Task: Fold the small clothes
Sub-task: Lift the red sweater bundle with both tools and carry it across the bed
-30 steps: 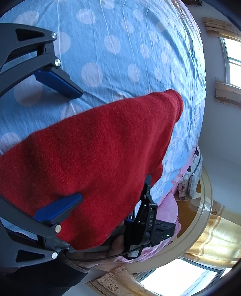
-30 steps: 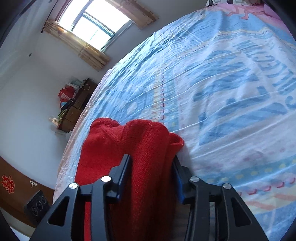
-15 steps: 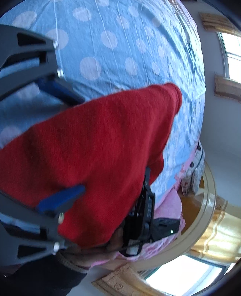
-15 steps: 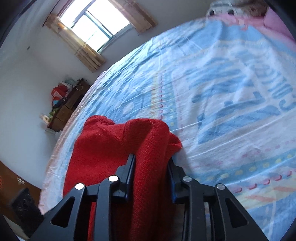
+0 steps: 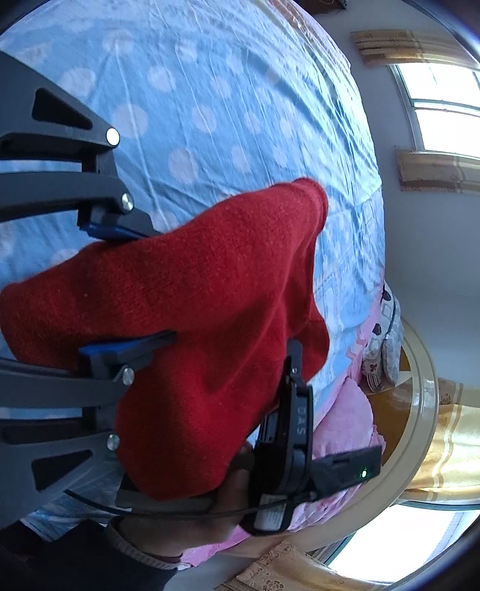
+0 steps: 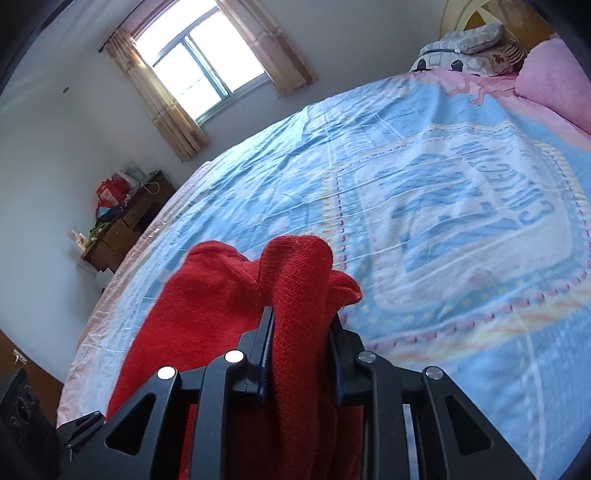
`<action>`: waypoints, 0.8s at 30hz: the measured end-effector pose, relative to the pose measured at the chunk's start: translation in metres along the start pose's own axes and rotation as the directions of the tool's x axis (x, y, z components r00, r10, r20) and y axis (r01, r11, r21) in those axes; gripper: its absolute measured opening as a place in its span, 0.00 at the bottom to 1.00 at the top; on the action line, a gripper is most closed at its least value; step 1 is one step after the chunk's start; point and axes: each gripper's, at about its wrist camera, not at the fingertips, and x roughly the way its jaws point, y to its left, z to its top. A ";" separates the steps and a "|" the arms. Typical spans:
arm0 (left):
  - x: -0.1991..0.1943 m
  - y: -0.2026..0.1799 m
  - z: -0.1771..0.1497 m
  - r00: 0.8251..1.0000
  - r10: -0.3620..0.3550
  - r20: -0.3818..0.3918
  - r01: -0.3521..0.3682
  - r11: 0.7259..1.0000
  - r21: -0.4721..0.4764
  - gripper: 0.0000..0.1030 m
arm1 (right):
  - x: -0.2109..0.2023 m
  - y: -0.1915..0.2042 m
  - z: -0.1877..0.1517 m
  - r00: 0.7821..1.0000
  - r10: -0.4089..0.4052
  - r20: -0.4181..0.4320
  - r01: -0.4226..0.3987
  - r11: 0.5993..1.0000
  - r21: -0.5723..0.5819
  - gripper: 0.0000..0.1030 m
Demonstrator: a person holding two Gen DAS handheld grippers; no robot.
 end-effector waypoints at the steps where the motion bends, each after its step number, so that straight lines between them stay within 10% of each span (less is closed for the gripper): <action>1: -0.004 0.000 -0.002 1.000 0.004 0.000 -0.004 1.000 0.003 0.41 | -0.005 0.003 -0.003 1.000 0.012 0.006 -0.012 1.000 0.006 0.25; 24: -0.100 0.025 -0.055 0.994 0.100 0.041 -0.098 0.995 -0.028 0.39 | -0.026 0.118 -0.070 0.983 0.182 -0.031 -0.183 0.982 -0.035 0.25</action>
